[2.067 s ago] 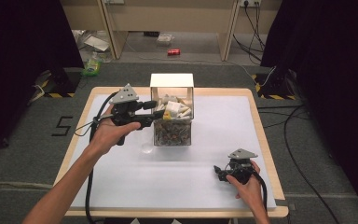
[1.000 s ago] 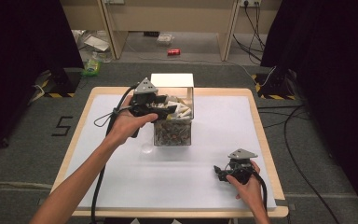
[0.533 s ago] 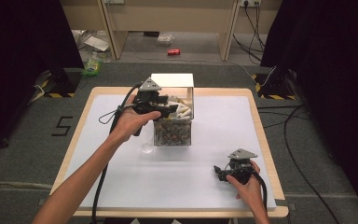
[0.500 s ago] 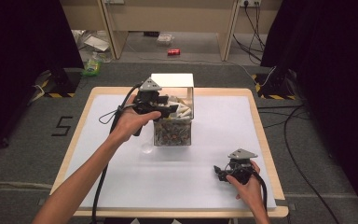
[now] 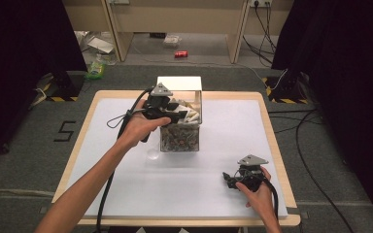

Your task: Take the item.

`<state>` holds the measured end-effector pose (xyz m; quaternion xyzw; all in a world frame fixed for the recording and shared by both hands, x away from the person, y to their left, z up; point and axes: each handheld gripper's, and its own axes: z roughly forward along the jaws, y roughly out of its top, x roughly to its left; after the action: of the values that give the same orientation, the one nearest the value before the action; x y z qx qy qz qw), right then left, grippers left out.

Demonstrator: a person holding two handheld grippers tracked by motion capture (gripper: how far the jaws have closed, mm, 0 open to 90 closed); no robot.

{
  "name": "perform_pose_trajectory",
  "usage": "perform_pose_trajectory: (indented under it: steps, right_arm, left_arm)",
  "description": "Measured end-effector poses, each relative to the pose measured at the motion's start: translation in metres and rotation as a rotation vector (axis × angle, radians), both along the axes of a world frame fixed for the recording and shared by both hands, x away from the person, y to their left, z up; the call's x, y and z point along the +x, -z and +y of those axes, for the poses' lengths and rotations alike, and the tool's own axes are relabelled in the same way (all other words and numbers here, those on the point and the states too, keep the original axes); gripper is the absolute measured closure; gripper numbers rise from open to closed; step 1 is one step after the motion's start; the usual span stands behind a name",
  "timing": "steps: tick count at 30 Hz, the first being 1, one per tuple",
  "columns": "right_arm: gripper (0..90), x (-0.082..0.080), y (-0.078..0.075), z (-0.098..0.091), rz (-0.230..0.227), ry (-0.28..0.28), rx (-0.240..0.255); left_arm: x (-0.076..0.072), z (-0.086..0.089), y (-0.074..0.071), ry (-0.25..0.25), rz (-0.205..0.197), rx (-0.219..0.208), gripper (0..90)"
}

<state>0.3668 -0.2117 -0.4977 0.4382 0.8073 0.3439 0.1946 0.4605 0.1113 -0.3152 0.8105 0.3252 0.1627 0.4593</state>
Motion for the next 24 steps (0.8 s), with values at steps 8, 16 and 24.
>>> perform_pose_trajectory:
  steps: [8,16,24]
  right_arm:
    - [14.8,-0.0001,0.0,0.0001,0.001,0.0,0.0]
    - [14.9,-0.0002,0.0,0.0001,0.0,0.0,0.0]
    - [14.8,-0.0001,0.0,0.0001,0.0,0.0,0.0]
  left_arm:
    - [-0.0024,-0.003,-0.0009,0.011,-0.062,0.057,63.3]
    - [-0.003,-0.0048,-0.0022,0.012,-0.098,0.064,79.0]
    - [-0.0046,-0.0035,-0.0031,0.012,-0.109,0.052,89.0]
